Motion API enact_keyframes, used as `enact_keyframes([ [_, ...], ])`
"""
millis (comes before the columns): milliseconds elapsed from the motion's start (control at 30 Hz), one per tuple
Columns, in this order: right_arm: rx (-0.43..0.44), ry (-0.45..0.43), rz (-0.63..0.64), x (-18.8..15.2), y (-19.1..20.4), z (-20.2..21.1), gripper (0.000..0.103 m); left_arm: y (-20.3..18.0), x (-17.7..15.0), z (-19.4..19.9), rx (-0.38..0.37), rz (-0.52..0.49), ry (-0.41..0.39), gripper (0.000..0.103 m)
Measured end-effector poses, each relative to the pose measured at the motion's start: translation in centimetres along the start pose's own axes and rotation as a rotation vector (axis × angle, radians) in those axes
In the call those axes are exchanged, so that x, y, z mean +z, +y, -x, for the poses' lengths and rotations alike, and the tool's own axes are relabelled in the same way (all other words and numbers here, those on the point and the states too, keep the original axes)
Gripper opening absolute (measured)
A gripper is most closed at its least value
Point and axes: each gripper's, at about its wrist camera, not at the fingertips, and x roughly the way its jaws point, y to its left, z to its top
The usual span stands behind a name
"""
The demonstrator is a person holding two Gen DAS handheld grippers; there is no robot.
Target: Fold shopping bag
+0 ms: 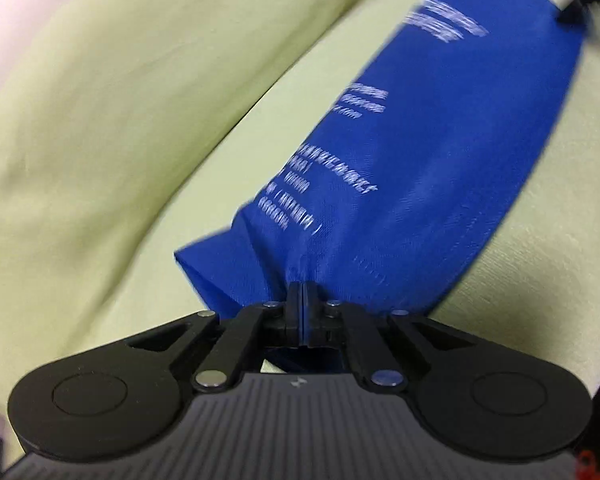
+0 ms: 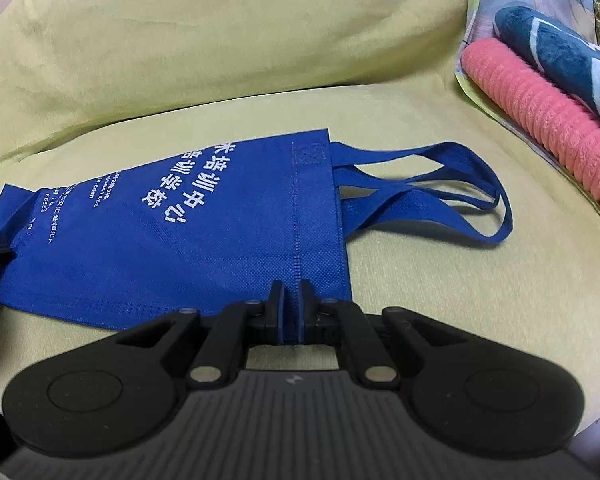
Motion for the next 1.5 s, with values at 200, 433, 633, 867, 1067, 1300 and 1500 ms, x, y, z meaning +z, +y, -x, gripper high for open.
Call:
enact_keyframes([
  [200,-0.005,0.005,0.011,0.1,0.2,0.0,0.004,1.2,4.5,1.1,-0.093,0.137,-0.133,0.004],
  [433,0.004,0.011,0.018,0.3,0.1,0.0,0.004,2.2,3.0,-5.2,0.010,0.065,0.086,0.002],
  [633,0.006,0.005,0.011,0.2,0.0,0.0,0.004,1.7,5.3,0.3,-0.010,-0.045,-0.111,0.003],
  [867,0.018,-0.003,0.004,0.1,-0.3,0.0,0.003,-4.5,9.5,4.2,-0.343,-0.155,-0.321,0.006],
  [1067,0.043,-0.020,-0.022,-0.1,-0.9,0.2,0.004,-6.4,8.9,1.7,-0.355,-0.130,-0.250,0.000],
  [1300,0.182,-0.096,-0.466,-2.8,-4.3,4.9,0.026,-7.4,9.3,1.4,-0.340,-0.184,-0.242,0.000],
  [1500,0.295,-0.033,-0.818,-4.8,-6.3,2.6,0.037,-7.1,9.8,1.5,-0.345,-0.187,-0.234,0.000],
])
